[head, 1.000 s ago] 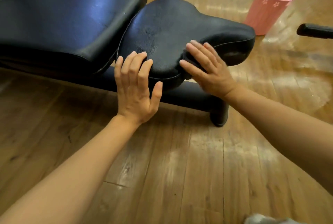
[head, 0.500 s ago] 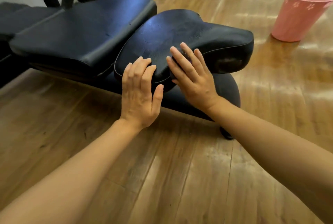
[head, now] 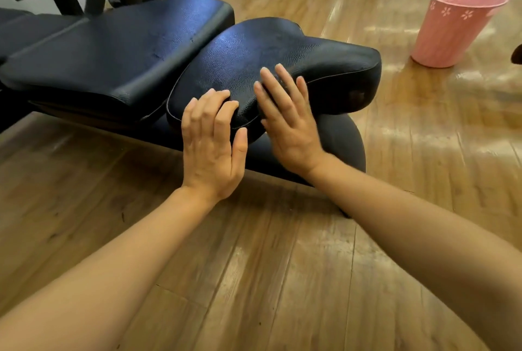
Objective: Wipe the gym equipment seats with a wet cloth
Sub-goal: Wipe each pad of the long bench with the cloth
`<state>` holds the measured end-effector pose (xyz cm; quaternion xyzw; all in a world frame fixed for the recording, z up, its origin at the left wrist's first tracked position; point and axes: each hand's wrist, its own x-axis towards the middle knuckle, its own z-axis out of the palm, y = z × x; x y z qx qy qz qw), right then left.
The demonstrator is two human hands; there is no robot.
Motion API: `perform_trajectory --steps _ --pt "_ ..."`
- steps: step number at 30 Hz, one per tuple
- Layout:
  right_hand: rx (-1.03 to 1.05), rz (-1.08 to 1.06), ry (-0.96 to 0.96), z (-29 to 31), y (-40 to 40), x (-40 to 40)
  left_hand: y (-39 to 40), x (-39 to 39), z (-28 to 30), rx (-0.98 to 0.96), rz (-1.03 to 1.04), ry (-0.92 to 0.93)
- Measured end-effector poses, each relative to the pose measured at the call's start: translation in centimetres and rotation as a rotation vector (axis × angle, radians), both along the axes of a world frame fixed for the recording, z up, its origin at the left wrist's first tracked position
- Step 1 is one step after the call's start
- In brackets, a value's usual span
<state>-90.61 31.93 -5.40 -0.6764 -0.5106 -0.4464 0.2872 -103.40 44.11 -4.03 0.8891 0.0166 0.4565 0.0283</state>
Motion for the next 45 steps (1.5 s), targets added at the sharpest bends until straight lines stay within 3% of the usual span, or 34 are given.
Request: perform_trajectory --steps 2,6,12,14,20,29,31,35,39,42,45 --pt "0.002 0.022 0.000 0.2 0.5 -0.4 0.2 -0.1 0.1 0.008 -0.003 0.002" --pt "-0.147 -0.130 -0.311 1.5 -4.1 3.3 -0.6 0.4 0.7 0.062 0.007 0.000" --pt "-0.176 -0.271 -0.478 2.1 -9.6 6.3 -0.8 0.9 0.6 0.163 0.085 -0.011" --pt "-0.120 -0.304 -0.421 1.6 -9.8 6.3 -1.0 0.9 0.6 0.166 0.084 -0.011" --pt "0.168 -0.325 0.002 0.1 -7.4 4.1 -0.9 0.7 0.8 0.161 0.085 0.000" --pt "0.237 -0.115 0.308 1.3 -8.6 4.4 -1.2 0.5 1.5 0.118 0.085 0.032" --pt "0.200 -0.110 0.243 2.3 -8.0 4.5 -1.6 0.6 1.6 0.100 0.114 0.036" --pt "0.018 -0.163 -0.122 3.4 -6.9 4.6 -2.4 0.8 1.7 0.092 0.156 0.056" --pt "-0.190 -0.068 -0.404 3.9 -7.6 5.9 -3.2 1.4 2.0 0.098 0.215 0.063" --pt "-0.248 0.010 -0.499 4.5 -10.1 8.0 -3.3 1.6 2.0 0.114 0.258 0.069" --pt "-0.263 0.106 -0.417 4.3 -12.9 10.7 -3.7 1.8 2.0 0.124 0.291 0.075"
